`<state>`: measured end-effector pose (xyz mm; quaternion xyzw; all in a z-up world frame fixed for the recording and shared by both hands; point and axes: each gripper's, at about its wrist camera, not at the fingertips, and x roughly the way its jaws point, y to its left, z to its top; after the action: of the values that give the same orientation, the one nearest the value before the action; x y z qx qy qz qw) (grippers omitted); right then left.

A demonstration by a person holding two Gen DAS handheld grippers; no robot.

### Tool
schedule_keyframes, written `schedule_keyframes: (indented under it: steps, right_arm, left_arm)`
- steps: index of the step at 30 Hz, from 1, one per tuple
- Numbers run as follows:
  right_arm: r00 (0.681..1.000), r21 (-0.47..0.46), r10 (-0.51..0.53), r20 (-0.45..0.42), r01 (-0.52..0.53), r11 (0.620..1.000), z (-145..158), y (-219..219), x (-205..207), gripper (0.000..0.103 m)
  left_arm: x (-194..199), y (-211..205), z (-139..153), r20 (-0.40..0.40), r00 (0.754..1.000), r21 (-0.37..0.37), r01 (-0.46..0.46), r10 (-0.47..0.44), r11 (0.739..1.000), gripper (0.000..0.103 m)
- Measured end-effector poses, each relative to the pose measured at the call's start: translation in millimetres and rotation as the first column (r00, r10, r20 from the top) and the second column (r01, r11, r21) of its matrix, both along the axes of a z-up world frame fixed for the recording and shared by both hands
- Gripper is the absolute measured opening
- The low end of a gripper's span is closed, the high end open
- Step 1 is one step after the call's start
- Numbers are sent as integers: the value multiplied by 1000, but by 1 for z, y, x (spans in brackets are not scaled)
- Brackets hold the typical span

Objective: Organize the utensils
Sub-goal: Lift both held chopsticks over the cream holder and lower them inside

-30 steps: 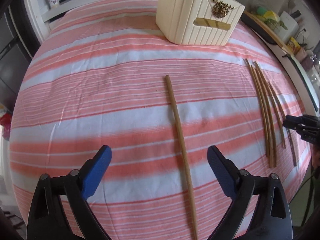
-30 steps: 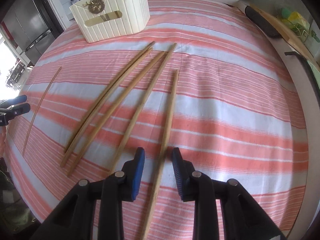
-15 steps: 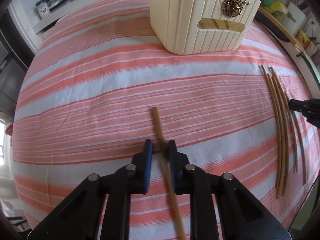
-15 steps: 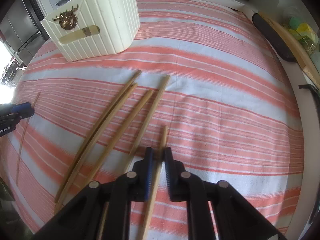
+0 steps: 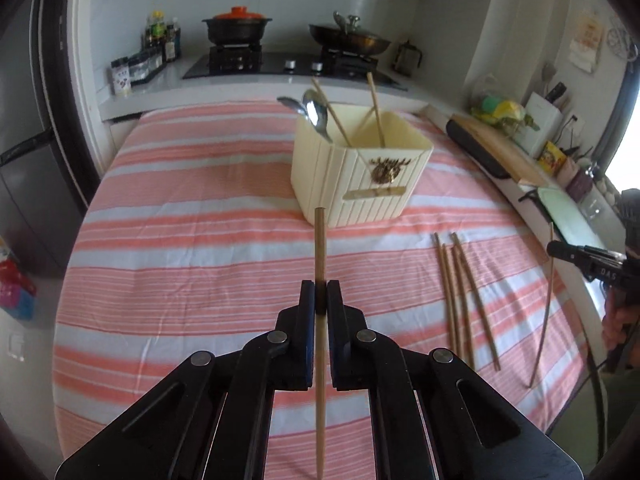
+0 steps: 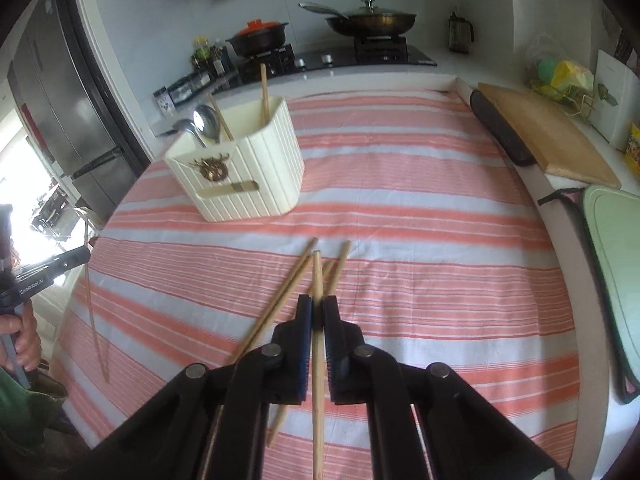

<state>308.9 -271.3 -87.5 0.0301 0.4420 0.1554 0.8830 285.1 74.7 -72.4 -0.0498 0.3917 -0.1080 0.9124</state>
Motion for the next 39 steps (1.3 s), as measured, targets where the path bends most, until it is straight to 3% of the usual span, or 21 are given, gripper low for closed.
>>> schedule_keyframes:
  steps: [6, 13, 19, 25, 30, 39]
  right_arm:
    - [985, 10, 35, 170, -38, 999, 58, 9, -45, 6]
    - [948, 1, 19, 319, -20, 1000, 80, 20, -65, 6]
    - [929, 15, 19, 369, -26, 1000, 96, 26, -65, 6]
    - [922, -15, 44, 386, -41, 999, 110, 36, -51, 6]
    - [911, -29, 57, 409, -49, 998, 129, 43, -26, 6]
    - [848, -13, 65, 526, -68, 998, 190, 71, 39, 6]
  left_arm:
    - [-31, 1, 36, 97, 995, -70, 16, -9, 997, 4]
    - [-44, -7, 55, 164, 986, -84, 35, -21, 996, 4]
    - [-42, -3, 62, 182, 983, -101, 28, -9, 994, 4]
    - [-28, -8, 69, 189, 982, -79, 35, -19, 996, 4]
    - [-8, -2, 95, 233, 972, -104, 35, -10, 994, 4]
    - [49, -5, 168, 397, 917, -94, 1, 37, 996, 4]
